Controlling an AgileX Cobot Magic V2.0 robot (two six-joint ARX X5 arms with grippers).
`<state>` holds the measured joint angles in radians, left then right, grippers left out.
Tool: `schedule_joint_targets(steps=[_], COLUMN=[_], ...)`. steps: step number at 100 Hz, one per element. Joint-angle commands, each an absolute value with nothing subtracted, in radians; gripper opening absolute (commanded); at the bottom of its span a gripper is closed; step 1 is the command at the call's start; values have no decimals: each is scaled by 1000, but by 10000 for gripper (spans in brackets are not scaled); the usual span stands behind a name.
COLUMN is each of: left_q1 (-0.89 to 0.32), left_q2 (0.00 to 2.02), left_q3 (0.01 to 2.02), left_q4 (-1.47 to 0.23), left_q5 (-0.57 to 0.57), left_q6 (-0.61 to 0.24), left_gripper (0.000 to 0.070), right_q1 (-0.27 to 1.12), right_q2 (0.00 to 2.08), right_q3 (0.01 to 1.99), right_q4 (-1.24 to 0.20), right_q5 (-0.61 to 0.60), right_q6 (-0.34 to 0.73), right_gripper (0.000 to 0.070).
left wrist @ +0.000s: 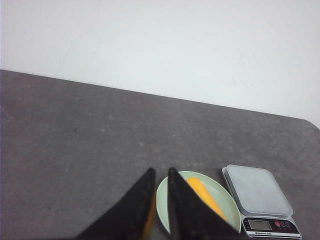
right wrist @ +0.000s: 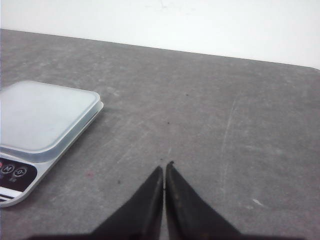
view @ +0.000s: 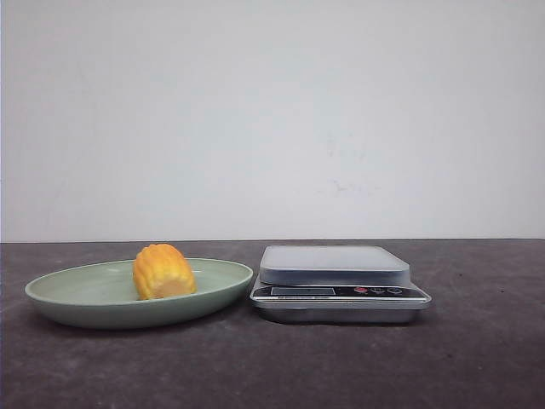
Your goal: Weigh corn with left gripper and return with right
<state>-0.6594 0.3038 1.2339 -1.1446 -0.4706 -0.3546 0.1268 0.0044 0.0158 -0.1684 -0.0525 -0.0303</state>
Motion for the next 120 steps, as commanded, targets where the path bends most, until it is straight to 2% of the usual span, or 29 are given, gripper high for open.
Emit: schedule_joint_targets(steps=[1,39,50,66,75,88,97,110,120], left_q1=[-668,-668,-667,-617,-566,-488,-422,-317,-235], left_q2=[310,310,310,310,300,269,250,246,244], left_q3=[1246,1246,1247,1222,1134,908,715,448,269], left_q4=[-1136,-1136,-1132,-1084,-955,-684,-466,-150,46], left_q5=[-472,-472,-500,-497,-497,-496,-479,-398,-289], left_q6=[-349,-349,-242,-273,-213,-120,-125,-157,-243], left_gripper=[0,0,0,0,0,0,0,0,0], right_q1=[126,126,126,126,126,126,126,126,126], right_q2=[4,4,4,4,4,4,4,4,4], right_q3=[13,14,14,13,13,13,14,13,13], right_q4=[-157,-157,-157,-157,-157,-157,-157,-157,-157], right_q5=[-52,-52,-52,-52,-52,-52,-52,-52,-52], right_q6=[-41,-41,-41,-41,-41,-41,-41,-41,-41], right_gripper=[7,7,7,7,7,7,7,7,7])
